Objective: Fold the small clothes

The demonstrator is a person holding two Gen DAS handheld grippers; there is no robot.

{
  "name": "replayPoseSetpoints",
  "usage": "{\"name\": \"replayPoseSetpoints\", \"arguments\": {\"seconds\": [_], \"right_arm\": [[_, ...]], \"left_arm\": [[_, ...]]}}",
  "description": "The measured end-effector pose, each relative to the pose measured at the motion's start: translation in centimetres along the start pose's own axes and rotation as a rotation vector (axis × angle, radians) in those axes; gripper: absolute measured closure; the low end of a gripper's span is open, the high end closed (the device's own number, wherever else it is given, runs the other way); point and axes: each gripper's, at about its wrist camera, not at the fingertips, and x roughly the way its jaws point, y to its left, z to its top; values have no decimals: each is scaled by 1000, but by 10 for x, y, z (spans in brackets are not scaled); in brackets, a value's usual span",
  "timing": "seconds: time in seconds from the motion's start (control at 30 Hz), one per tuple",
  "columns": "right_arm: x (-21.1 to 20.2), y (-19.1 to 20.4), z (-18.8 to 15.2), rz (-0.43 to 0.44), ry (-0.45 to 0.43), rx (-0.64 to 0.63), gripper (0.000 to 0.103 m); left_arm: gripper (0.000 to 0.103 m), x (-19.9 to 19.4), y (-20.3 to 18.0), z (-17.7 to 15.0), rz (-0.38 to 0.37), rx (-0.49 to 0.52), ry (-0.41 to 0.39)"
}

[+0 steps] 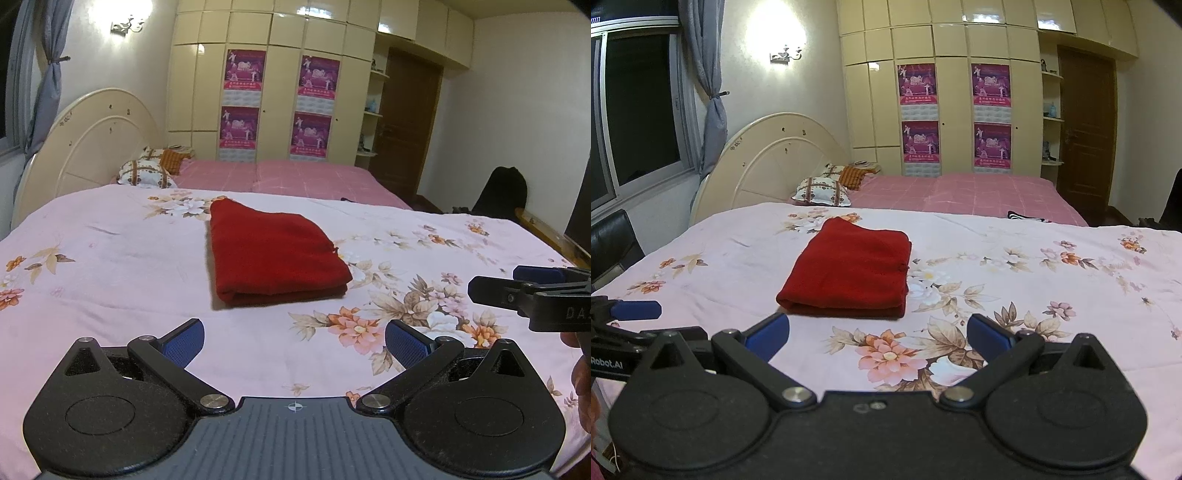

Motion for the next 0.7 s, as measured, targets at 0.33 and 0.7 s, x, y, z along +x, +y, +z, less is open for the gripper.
{"name": "replayPoseSetpoints", "arguments": {"seconds": [0.33,0.7], "right_arm": [[1,2,1,2,4,-5,1],[3,0,0,9,9,-10,1]], "left_arm": [[0,1,0,3,3,-1,-3],[0,2,-1,3,-3,5,-3]]}}
